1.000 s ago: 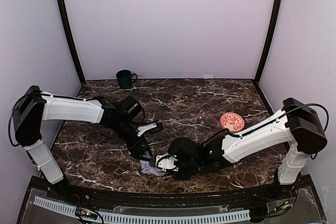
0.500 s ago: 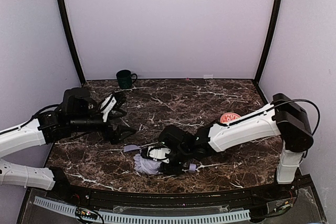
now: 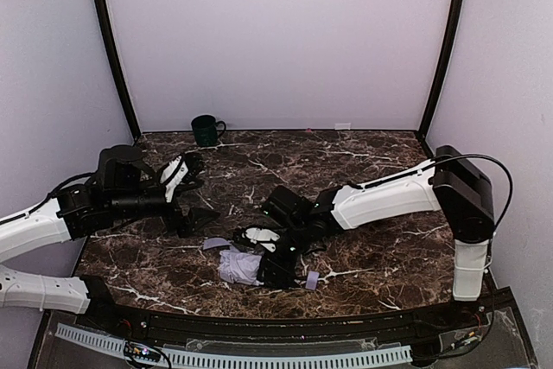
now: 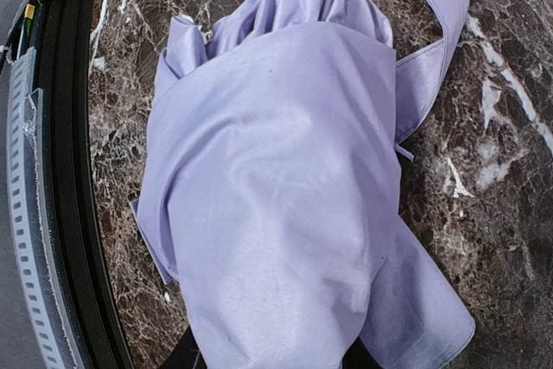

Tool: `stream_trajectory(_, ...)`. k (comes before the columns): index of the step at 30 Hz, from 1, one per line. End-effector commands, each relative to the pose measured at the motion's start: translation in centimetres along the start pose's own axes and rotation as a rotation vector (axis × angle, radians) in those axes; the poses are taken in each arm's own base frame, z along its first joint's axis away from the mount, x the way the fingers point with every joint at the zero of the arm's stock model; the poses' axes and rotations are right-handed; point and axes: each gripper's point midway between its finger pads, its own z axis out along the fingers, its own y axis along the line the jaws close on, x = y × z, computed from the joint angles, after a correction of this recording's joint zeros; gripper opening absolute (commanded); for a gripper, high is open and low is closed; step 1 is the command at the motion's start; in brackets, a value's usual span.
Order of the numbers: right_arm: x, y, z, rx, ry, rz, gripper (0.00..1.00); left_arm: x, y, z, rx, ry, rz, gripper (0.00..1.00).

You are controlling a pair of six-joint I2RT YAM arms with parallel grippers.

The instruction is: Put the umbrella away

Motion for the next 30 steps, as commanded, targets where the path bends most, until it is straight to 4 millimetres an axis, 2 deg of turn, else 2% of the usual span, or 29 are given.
stream_trajectory(1,6.3,-1.0,1.8,-0.028,0.221,0.146,0.07,0.5,-1.2,0.0,0.068,0.023,0.038,0.89)
stream_trajectory(5,6.4,-1.6,1.7,-0.071,0.193,0.228,0.08,0.6,-2.0,0.1,0.115,0.027,0.042,0.84)
stream_trajectory(8,6.2,-1.8,1.7,-0.126,0.165,0.29,0.08,1.0,-3.1,0.0,0.151,0.02,0.124,0.79)
stream_trajectory(14,6.1,-2.0,1.3,-0.216,0.136,0.339,0.08,4.5,-6.4,0.7,0.271,0.102,0.359,0.76)
stream_trajectory(19,6.5,-2.0,1.3,-0.29,0.14,0.358,0.08,6.9,-9.9,4.1,0.358,0.161,0.545,0.81)
stream_trajectory(22,6.9,-1.8,1.7,-0.339,0.165,0.35,0.08,8.5,-9.5,7.1,0.331,0.222,0.615,0.86)
stream_trajectory(25,7.3,-1.7,2.0,-0.362,0.187,0.354,0.09,10.4,-9.4,9.1,0.356,0.321,0.633,0.88)
stream_trajectory(30,5.9,-2.2,1.8,-0.363,0.121,0.345,0.07,12.1,-8.7,11.6,0.305,0.417,0.544,0.86)
